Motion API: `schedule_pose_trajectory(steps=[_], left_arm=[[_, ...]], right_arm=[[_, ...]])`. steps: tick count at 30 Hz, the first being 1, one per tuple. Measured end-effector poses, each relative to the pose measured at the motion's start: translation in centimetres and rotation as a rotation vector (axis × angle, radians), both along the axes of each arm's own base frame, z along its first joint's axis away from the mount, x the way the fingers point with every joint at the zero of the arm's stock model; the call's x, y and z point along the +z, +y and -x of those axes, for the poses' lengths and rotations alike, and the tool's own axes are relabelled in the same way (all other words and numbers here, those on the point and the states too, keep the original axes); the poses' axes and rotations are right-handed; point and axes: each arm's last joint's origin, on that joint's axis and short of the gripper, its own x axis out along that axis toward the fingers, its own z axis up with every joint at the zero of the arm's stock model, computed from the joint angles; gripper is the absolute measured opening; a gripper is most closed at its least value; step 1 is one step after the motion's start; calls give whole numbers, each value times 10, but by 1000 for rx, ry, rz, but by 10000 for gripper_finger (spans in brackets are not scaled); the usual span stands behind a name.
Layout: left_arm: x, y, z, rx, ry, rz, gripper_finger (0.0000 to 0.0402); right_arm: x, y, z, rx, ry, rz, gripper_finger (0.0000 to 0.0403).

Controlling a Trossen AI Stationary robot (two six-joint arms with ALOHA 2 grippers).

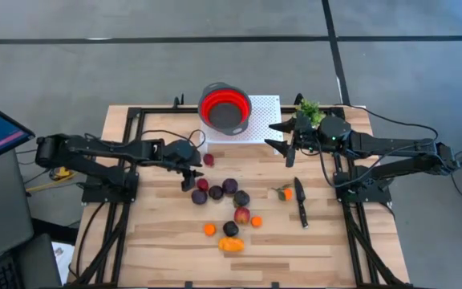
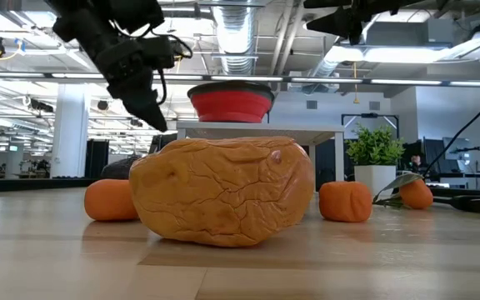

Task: Pick & Place Fruit
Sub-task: Put the bottom pomegranate into the strainer bowl on the shelf

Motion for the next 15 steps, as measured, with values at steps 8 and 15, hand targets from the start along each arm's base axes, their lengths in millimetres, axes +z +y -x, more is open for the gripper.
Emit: schedule_pose_trajectory(steps=[8, 15], left_arm=[[-25, -1, -10, -61, 61, 31, 159], [-46, -6, -18, -119, 137, 44, 159]], right_arm=[[0, 0, 0, 0, 1, 0, 260], [-1, 0, 0, 0, 10, -1, 260]])
